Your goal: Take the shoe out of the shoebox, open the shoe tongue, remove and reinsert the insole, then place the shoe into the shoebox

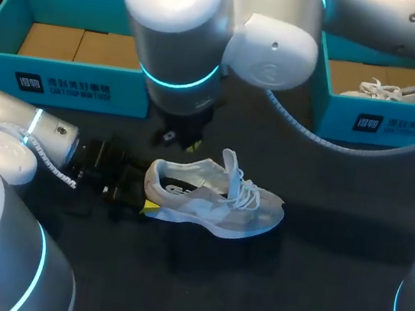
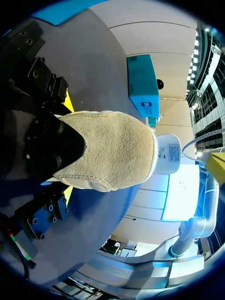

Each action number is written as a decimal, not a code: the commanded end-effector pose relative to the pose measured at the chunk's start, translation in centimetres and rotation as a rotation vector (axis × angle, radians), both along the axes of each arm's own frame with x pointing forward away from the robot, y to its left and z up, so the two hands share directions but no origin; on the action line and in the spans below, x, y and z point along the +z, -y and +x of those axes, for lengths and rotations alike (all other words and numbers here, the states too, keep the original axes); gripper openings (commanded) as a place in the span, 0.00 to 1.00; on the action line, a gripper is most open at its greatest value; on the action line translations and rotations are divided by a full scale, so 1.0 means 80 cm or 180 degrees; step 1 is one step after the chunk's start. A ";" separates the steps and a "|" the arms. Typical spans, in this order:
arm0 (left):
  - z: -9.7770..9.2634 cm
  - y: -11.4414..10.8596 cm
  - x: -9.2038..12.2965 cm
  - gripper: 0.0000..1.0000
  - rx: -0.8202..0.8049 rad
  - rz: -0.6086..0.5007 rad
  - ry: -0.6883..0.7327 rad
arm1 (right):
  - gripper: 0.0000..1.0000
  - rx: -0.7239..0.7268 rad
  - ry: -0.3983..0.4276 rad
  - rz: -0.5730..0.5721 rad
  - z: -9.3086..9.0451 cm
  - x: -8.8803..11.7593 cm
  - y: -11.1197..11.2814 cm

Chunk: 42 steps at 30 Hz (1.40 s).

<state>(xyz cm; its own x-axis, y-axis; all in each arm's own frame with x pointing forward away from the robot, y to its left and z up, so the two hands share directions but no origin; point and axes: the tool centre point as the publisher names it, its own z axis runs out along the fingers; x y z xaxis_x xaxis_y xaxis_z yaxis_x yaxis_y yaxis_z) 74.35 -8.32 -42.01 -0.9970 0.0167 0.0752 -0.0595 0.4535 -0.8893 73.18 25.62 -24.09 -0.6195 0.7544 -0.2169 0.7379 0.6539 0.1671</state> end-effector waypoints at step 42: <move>0.000 -0.001 0.000 0.00 -0.0005 0.0006 -0.0002 | 0.00 0.1622 -0.0485 -0.0076 -0.005 -0.081 0.014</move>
<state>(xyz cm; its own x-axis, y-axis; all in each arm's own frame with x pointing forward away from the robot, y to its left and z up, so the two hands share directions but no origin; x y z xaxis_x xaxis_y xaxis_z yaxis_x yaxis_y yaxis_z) 74.35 -8.32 -42.02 -0.9970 0.0166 0.0752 -0.0595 0.4535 -0.8893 72.82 24.78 -30.59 -0.9316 0.3461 -0.1111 0.3417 0.9381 0.0573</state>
